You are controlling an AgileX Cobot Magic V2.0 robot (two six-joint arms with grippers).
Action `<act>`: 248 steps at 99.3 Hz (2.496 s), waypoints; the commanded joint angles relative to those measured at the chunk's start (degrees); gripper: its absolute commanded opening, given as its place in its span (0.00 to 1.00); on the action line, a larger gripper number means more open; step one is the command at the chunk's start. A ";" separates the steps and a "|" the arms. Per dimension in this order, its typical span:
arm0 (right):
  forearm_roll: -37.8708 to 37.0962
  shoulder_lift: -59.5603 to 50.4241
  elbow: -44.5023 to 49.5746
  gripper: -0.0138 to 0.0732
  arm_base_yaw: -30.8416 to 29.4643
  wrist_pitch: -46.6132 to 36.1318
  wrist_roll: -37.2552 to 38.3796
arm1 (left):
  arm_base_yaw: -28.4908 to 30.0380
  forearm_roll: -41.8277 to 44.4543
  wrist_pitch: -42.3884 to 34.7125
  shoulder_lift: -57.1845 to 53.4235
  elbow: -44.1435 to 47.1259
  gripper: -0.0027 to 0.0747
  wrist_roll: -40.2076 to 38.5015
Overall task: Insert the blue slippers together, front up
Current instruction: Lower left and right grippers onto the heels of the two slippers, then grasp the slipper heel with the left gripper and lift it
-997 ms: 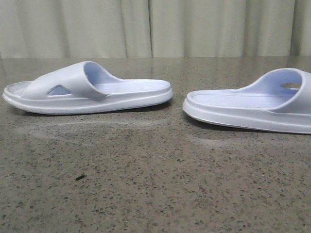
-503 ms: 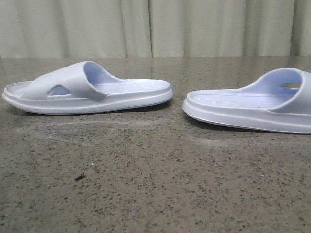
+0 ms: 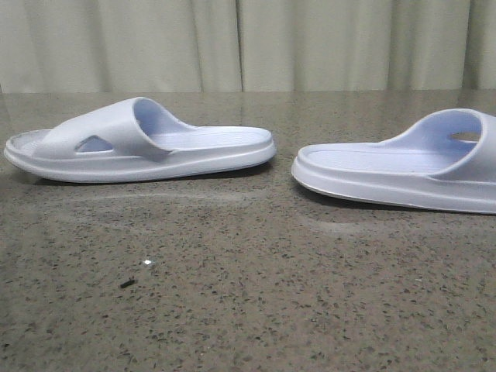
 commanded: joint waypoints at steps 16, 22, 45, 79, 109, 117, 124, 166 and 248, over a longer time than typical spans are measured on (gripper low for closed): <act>0.18 0.78 -2.17 0.71 -0.03 -3.43 -0.30 | -0.49 -1.17 -0.06 2.81 -5.95 0.43 2.08; 0.18 0.78 -2.17 0.71 -0.03 -3.33 -0.30 | -0.49 -1.17 0.76 4.31 -6.77 0.43 2.08; 0.18 0.78 -2.17 0.71 -0.03 -3.34 -0.30 | -0.49 -2.12 2.09 9.73 -9.24 0.43 2.68; 0.18 0.78 -2.17 0.71 -0.03 -3.34 -0.30 | -0.58 -14.74 6.46 15.38 -12.08 0.43 15.07; 0.18 0.78 -2.17 0.71 -0.03 -3.44 -0.30 | -0.58 -25.46 12.58 21.28 -12.19 0.43 25.90; 0.18 0.78 -2.17 0.71 -0.03 -3.44 -0.30 | -0.58 -27.48 14.12 22.31 -12.19 0.43 27.79; 0.18 0.78 -2.17 0.71 -0.03 -3.44 -0.30 | -0.58 -27.58 14.42 23.00 -12.19 0.43 27.78; 0.18 0.78 -2.17 0.71 -0.03 -3.44 -0.30 | -0.58 -26.61 12.84 23.74 -12.19 0.06 36.95; 5.15 0.78 -2.17 0.70 -1.49 -3.33 -0.30 | 5.91 -50.14 33.45 20.62 -12.19 0.06 53.23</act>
